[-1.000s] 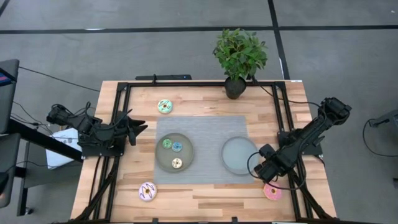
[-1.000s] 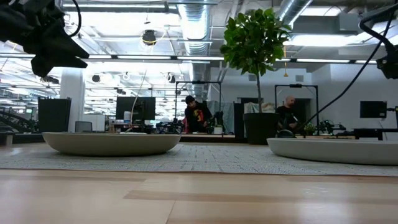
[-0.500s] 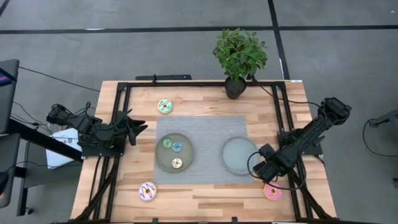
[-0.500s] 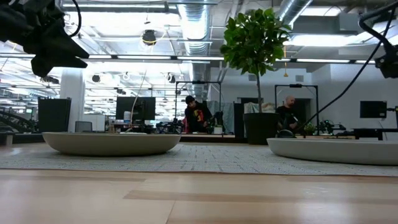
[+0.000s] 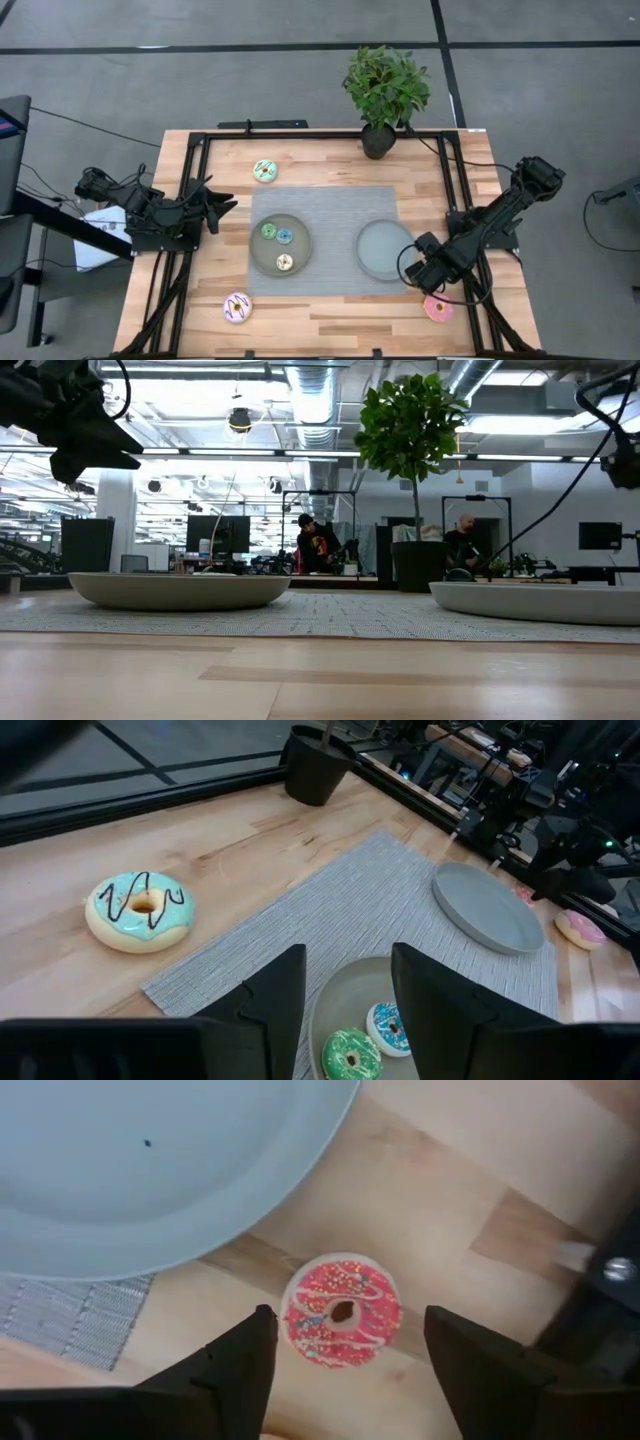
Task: Pick & Place donuts
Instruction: Put the small pink donut on the dark gray plate
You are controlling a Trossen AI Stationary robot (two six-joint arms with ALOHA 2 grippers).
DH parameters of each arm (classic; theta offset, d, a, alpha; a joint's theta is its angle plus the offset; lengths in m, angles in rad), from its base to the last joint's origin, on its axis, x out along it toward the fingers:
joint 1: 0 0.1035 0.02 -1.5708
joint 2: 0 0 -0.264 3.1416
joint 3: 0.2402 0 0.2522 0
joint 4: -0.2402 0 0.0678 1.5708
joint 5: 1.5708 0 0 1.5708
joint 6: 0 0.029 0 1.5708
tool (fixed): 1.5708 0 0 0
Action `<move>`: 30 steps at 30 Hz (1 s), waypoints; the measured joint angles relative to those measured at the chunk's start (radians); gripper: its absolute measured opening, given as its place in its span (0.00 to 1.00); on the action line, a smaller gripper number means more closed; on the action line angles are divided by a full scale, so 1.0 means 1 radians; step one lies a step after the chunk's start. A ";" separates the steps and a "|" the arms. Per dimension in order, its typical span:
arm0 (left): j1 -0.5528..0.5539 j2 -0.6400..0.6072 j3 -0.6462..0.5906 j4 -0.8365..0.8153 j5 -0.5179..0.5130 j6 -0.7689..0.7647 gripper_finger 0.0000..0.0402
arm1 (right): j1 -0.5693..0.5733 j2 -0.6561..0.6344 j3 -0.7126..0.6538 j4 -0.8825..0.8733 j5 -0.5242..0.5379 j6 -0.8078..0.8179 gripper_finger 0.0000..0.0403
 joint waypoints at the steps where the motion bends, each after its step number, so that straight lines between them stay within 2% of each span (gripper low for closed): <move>1: 0.000 0.000 0.000 0.000 0.000 0.000 0.35 | 0.000 0.000 -0.017 0.025 -0.004 0.000 0.62; 4: 0.000 0.000 0.000 0.000 0.003 0.000 0.35 | 0.000 0.000 -0.066 0.109 -0.029 0.000 0.64; 17: 0.000 0.000 0.000 0.000 0.006 -0.007 0.35 | 0.000 0.000 -0.127 0.147 -0.027 0.052 0.63; 30: 0.000 0.000 0.000 0.000 0.002 0.010 0.35 | 0.001 0.000 -0.094 0.142 -0.066 0.053 0.44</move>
